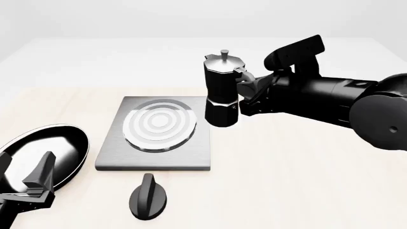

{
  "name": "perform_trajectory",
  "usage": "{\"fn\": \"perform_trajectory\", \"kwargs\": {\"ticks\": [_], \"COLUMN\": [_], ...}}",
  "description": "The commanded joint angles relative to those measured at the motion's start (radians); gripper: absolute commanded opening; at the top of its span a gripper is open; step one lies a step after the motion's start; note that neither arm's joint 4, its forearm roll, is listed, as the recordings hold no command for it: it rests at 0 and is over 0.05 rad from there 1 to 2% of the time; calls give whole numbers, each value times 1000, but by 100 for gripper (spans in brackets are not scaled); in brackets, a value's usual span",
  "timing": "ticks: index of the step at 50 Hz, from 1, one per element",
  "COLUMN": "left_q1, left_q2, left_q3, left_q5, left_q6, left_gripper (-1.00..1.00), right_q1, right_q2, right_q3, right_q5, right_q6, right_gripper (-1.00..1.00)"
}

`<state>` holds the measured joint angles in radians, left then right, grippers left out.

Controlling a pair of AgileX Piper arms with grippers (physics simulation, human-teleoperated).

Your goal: Turn on the stove and put the moka pot on it.

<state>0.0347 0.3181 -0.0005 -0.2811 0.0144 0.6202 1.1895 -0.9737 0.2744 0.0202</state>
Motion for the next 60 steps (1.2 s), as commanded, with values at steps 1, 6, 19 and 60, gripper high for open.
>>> {"fn": "perform_trajectory", "kwargs": {"ticks": [1,6,19,60], "left_q1": [3,5,10,29], "left_q2": [6,16,33,57], "left_q3": [0,0,0,0], "left_q5": [-5,-11,-25,-46], "left_q6": [1,3,2,-4], "left_gripper": [100,100,100,100], "right_q1": [20,22,50,102], "right_q2": [64,103,189,424], "right_q3": [-79,-119,-163,-282], "right_q5": [-48,-59,-107,-255], "right_q6": [-18,-33,-39,-31], "right_gripper": [-100,-100,-100,-100]}}
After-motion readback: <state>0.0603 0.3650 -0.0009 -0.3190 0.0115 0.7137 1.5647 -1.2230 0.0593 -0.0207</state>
